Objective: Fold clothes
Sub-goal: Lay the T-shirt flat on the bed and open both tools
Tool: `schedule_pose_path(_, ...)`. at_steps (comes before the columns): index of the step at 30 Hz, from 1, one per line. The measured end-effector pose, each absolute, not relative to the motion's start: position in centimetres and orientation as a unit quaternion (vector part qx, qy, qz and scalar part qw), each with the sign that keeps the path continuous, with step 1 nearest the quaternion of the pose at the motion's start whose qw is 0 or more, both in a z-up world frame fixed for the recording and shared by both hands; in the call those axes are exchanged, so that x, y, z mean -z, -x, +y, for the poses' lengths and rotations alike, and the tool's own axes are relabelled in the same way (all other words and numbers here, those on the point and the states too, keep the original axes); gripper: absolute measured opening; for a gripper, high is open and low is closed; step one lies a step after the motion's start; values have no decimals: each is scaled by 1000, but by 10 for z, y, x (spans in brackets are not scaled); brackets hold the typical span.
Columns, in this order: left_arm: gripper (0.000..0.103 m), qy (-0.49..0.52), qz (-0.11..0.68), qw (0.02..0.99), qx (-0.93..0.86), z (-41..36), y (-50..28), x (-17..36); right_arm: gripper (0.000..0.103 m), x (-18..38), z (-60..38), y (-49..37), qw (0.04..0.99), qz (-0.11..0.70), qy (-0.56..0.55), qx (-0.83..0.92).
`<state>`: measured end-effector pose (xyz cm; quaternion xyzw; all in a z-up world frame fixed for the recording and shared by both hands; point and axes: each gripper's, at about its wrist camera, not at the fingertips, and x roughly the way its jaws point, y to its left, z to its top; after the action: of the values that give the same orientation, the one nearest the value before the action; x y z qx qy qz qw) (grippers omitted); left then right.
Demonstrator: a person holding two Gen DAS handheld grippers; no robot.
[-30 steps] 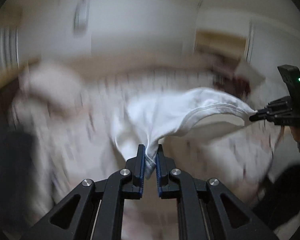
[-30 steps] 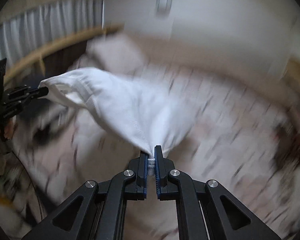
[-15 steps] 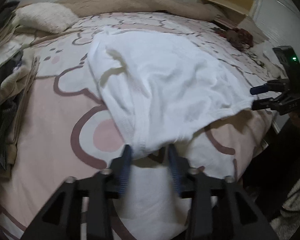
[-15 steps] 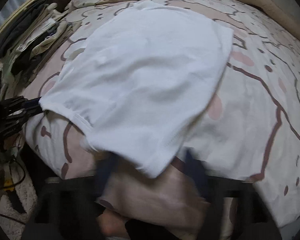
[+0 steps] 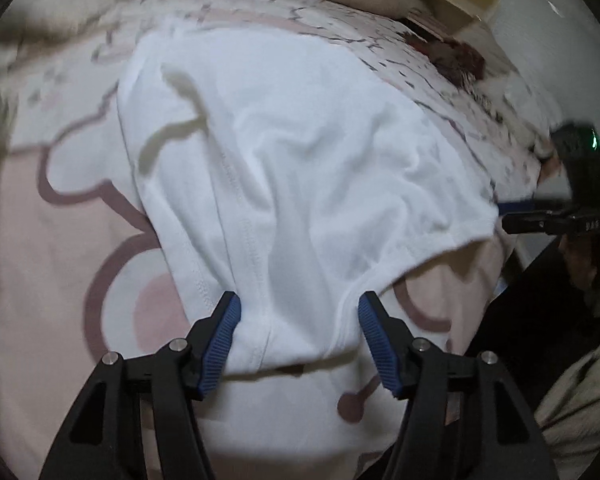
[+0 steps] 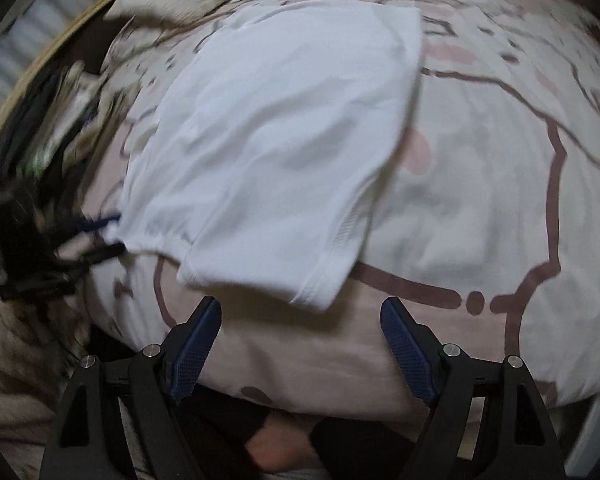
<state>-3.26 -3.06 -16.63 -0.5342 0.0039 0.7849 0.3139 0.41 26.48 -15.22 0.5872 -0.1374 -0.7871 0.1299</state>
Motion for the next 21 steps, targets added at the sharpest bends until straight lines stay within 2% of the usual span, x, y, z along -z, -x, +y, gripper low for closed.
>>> schedule_pose_path(5, 58, 560, -29, 312, -767, -26, 55, 169, 82, 162, 311, 13, 103, -328, -563, 751)
schedule_pose_path(6, 47, 561, -24, 310, -767, -23, 57, 169, 81, 165, 318, 16, 98, -360, -559, 741)
schedule_pose_path(7, 30, 563, -12, 300, -770, -20, 59, 169, 81, 168, 320, 18, 94, -373, -557, 736)
schedule_pose_path(9, 14, 562, -16, 292, -774, -23, 63, 167, 80, 170, 319, 21, 90, -373, -557, 737)
schedule_pose_path(12, 11, 555, -44, 289, -778, -28, 66, 160, 69, 171, 312, 25, 95, -367, -559, 737)
schedule_pose_path(14, 11, 543, -64, 290, -785, -33, 67, 150, 52, 172, 305, 27, 97, -366, -559, 738)
schedule_pose_path(15, 11, 533, -75, 293, -791, -35, 66, 142, 47, 172, 303, 29, 95, -363, -558, 740)
schedule_pose_path(17, 11, 514, -100, 293, -800, -43, 69, 126, 21, 170, 300, 36, 95, -353, -556, 747)
schedule_pose_path(19, 11, 499, -121, 292, -807, -52, 74, 112, 9, 163, 298, 47, 96, -334, -551, 759)
schedule_pose_path(21, 11, 485, -132, 277, -819, -62, 86, 100, 8, 148, 296, 63, 98, -311, -533, 780)
